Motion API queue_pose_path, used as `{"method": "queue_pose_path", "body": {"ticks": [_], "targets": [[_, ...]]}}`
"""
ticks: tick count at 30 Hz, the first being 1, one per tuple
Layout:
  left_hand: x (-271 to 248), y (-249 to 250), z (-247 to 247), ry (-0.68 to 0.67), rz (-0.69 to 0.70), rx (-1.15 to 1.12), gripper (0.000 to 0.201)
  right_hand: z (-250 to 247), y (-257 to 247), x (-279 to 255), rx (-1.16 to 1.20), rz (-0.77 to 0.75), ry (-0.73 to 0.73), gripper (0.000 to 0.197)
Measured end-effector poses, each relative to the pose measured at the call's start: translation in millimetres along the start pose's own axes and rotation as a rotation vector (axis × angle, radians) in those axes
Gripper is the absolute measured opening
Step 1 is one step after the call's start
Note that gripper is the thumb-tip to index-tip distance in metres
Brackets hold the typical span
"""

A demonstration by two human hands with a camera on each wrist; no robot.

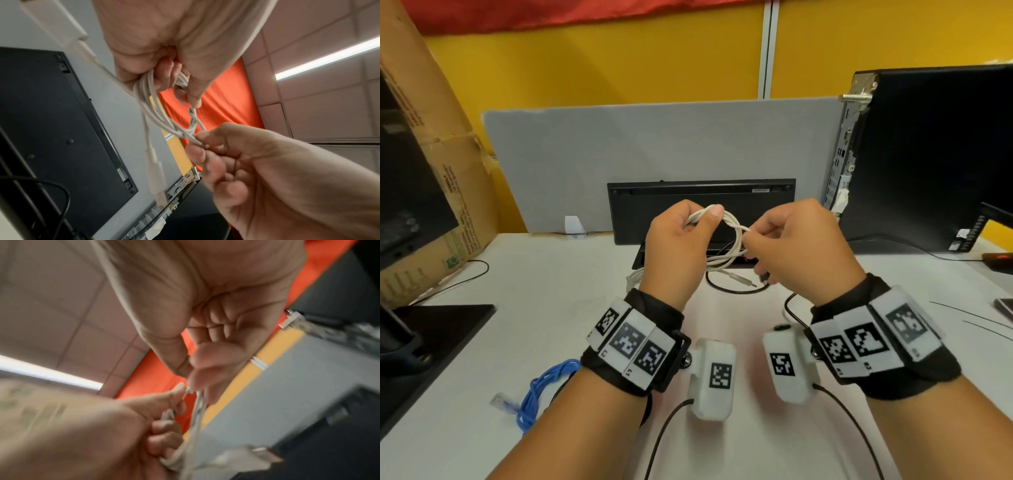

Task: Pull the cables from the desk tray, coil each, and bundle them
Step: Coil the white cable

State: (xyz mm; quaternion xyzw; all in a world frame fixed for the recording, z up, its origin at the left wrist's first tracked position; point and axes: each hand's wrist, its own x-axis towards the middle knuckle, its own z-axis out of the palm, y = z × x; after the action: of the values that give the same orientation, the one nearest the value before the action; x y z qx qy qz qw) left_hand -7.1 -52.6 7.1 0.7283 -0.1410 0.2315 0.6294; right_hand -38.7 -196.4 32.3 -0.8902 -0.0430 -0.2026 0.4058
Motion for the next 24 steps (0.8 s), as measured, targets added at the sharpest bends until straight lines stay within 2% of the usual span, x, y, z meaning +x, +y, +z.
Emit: {"method": "queue_pose_path", "body": {"ticks": [4, 8, 12, 16, 20, 22, 24], "targets": [[2, -1, -3, 0.025, 0.015, 0.035, 0.028, -7, 2, 4, 0.438, 0.184, -0.199, 0.016], [1, -1, -4, 0.027, 0.023, 0.052, 0.027, -10, 3, 7, 0.543, 0.230, -0.248, 0.017], [1, -1, -5, 0.011, 0.025, 0.064, 0.026, -16, 7, 6, 0.467, 0.154, -0.189, 0.015], [2, -2, -3, 0.004, -0.014, 0.016, 0.028, -22, 8, 3, 0.140, -0.037, -0.029, 0.009], [2, -3, -1, -0.039, -0.149, -0.096, 0.028, -18, 7, 5, -0.090, -0.174, 0.069, 0.009], [1, -1, -1, -0.072, -0.234, -0.216, 0.027, -15, 8, 7, -0.104, -0.232, 0.114, 0.009], [1, 2, -1, -0.097, -0.336, -0.404, 0.026, -11, 11, 8, -0.005, -0.226, 0.146, 0.009]]}}
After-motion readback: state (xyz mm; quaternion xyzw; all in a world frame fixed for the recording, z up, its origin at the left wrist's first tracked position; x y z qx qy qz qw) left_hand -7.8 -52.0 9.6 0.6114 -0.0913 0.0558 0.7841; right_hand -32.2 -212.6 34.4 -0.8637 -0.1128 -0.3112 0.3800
